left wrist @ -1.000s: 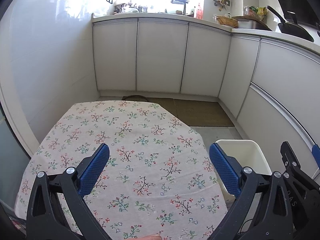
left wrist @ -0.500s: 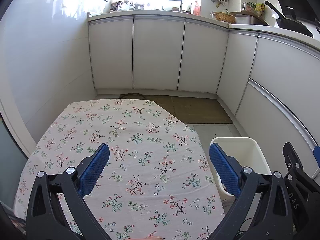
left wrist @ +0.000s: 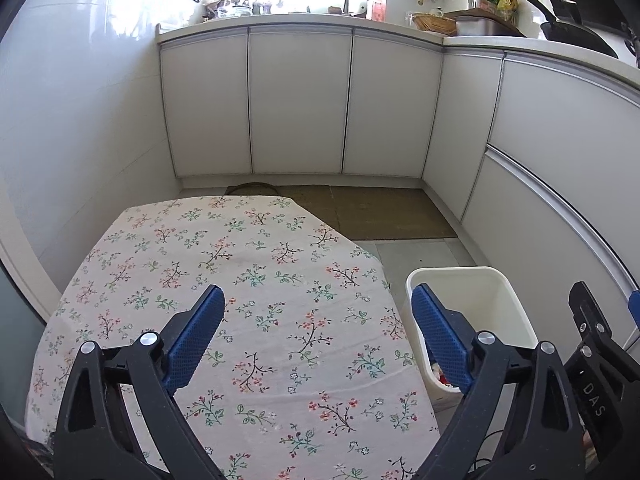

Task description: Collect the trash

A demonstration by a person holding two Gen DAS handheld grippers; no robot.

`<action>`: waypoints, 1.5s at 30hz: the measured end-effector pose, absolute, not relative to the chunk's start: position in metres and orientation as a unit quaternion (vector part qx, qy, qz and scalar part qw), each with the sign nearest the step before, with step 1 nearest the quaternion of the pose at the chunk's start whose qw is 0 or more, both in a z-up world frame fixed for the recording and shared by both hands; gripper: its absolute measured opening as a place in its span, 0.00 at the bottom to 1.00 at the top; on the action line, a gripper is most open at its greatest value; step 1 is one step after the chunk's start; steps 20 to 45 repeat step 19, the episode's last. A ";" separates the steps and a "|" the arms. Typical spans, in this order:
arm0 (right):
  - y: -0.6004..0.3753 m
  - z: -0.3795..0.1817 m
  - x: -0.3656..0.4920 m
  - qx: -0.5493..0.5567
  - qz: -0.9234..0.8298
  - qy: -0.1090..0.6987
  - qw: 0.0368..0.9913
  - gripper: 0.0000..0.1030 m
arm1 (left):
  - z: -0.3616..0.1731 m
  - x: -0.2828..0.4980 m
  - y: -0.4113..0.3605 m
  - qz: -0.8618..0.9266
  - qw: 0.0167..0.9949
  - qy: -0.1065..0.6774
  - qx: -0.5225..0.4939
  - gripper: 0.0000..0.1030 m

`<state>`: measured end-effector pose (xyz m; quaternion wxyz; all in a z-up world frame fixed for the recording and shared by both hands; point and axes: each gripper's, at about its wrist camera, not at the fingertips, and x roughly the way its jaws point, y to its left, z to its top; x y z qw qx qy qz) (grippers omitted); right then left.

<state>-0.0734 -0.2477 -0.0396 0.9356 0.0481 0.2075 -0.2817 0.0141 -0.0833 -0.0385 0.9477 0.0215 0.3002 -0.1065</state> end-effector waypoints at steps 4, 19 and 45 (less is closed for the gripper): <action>-0.252 -0.041 -0.072 0.053 -0.285 0.211 0.934 0.93 | -0.036 0.012 -0.093 -0.119 0.950 0.289 0.030 0.80; -0.254 -0.040 -0.074 0.062 -0.287 0.201 0.934 0.94 | -0.036 0.005 -0.100 -0.116 0.955 0.270 0.037 0.93; -0.254 -0.040 -0.074 0.062 -0.287 0.201 0.934 0.94 | -0.036 0.005 -0.100 -0.116 0.955 0.270 0.037 0.93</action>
